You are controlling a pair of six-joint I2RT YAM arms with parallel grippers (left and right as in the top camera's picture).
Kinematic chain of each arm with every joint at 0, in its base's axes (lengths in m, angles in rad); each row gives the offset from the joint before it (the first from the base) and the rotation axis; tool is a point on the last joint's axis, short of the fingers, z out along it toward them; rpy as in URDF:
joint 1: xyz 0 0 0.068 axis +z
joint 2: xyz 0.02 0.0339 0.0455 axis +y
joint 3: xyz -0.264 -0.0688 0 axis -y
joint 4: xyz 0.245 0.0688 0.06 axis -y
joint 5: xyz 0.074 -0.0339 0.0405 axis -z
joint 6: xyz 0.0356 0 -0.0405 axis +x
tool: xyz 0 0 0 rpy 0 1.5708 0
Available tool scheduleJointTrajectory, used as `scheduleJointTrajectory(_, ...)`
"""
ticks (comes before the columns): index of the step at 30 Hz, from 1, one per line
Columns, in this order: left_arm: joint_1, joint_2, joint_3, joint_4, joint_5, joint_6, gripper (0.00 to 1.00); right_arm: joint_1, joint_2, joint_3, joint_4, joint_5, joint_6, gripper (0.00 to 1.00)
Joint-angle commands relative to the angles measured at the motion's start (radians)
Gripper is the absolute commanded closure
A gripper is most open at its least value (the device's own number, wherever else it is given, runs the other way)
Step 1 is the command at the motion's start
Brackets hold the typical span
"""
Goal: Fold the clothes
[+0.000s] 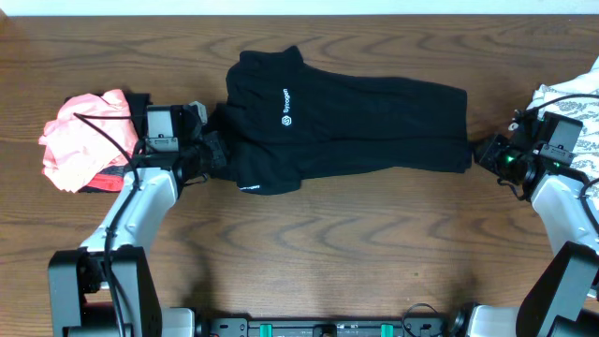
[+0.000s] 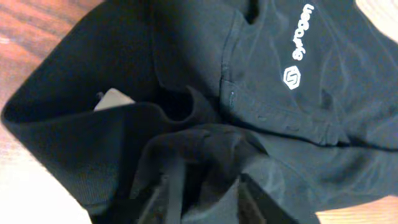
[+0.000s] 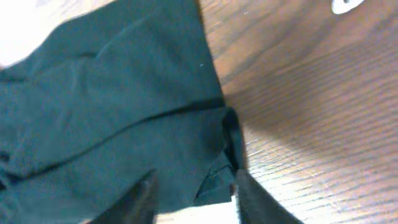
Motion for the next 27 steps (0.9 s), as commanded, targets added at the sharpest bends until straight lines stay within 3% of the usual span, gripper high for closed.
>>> scheduleJointTrajectory(1,0.007,0.003,0.018,0.023,-0.012,0.002,0.58,-0.012,0.003,0.019,-0.003,0.023,-0.002,0.55)
scheduleJointTrajectory(6,0.007,0.002,0.018,0.022,0.035,0.001,0.56,-0.012,0.003,0.019,-0.026,0.022,-0.005,0.66)
scheduleJointTrajectory(8,0.007,-0.002,0.018,0.017,0.107,-0.017,0.57,-0.011,0.003,0.019,-0.037,0.017,-0.011,0.77)
scheduleJointTrajectory(10,0.000,-0.003,0.018,0.013,0.193,-0.055,0.61,-0.007,0.003,0.019,-0.044,-0.008,-0.021,0.99)
scheduleJointTrajectory(17,-0.119,0.000,0.018,0.011,0.179,-0.040,0.80,0.067,0.028,0.018,-0.035,-0.031,-0.075,0.99)
scheduleJointTrajectory(27,-0.238,0.089,0.018,0.037,-0.061,-0.035,0.81,0.153,0.214,0.018,0.091,-0.022,-0.081,0.99)
